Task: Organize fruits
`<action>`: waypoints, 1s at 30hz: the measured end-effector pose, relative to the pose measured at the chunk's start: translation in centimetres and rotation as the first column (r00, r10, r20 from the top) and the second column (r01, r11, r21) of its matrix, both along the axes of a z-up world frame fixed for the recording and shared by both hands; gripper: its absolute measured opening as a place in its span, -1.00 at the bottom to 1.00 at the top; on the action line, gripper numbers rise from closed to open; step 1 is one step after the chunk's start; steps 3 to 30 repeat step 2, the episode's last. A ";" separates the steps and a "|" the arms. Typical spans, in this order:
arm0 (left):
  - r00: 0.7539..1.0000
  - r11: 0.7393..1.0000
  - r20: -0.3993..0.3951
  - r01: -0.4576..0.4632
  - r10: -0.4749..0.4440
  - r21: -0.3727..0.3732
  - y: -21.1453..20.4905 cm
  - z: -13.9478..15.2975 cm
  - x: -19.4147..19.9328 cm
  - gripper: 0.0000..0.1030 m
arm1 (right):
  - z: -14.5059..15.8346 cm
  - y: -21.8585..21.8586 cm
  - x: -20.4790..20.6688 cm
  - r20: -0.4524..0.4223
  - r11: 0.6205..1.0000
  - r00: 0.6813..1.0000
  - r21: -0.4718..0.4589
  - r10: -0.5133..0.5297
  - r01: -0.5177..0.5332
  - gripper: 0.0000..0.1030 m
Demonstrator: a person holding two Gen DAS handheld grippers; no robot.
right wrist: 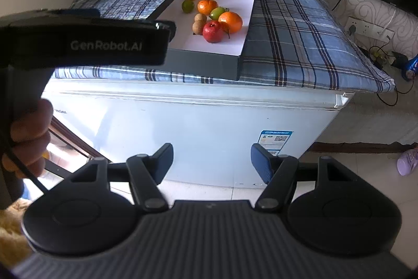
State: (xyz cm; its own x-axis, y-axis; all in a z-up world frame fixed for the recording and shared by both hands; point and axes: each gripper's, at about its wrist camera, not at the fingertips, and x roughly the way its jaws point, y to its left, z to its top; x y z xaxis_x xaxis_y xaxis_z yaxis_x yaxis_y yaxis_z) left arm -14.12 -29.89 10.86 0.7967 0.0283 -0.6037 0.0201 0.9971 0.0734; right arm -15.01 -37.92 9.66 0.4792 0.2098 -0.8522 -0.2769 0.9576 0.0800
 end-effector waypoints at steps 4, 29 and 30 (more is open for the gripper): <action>1.000 1.000 0.005 0.025 -0.026 0.008 -0.5 0.0 -0.2 1.00 | 0.0 -0.3 0.1 0.003 1.000 1.000 0.004 -0.008 0.008 0.32; 1.000 1.000 0.005 0.025 -0.026 0.008 -0.5 0.0 -0.2 1.00 | 0.0 -0.3 0.1 0.003 1.000 1.000 0.004 -0.008 0.008 0.32; 1.000 1.000 0.005 0.025 -0.026 0.008 -0.5 0.0 -0.2 1.00 | 0.0 -0.3 0.1 0.003 1.000 1.000 0.004 -0.008 0.008 0.32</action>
